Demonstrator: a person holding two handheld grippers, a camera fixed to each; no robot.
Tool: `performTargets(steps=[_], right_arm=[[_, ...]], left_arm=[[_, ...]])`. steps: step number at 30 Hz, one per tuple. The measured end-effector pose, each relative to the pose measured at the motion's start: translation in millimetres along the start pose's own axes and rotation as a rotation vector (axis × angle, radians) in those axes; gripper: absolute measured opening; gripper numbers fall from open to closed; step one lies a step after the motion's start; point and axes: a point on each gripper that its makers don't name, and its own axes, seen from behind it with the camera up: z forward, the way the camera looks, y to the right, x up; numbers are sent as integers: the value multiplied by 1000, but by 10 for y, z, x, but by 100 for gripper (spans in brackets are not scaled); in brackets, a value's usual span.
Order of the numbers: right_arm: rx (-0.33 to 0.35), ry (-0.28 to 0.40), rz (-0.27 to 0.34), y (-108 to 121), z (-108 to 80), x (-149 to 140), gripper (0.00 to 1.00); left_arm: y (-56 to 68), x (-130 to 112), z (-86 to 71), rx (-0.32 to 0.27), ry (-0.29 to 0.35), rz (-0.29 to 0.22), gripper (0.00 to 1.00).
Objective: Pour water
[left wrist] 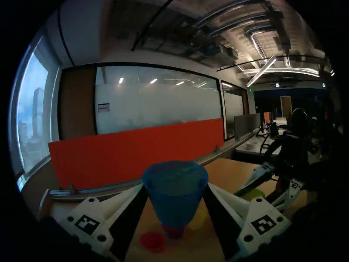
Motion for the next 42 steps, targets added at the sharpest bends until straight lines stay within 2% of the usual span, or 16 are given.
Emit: performTargets(steps=[9, 20, 27, 33, 42], right_arm=[[-14, -62, 12, 79, -113, -189, 92], [-8, -124, 18, 97, -204, -410, 92], [-4, -170, 20, 106, -221, -546, 92], [9, -197, 27, 84, -216, -643, 92], [31, -274, 34, 54, -207, -893, 92]], left_arm=[[20, -506, -20, -11, -110, 13, 84], [152, -1073, -14, -40, -245, 63, 84], [236, -1352, -3, -64, -312, 97, 84], [266, -1555, -25, -77, -364, 134, 85], [317, -1869, -69, -116, -464, 201, 85]])
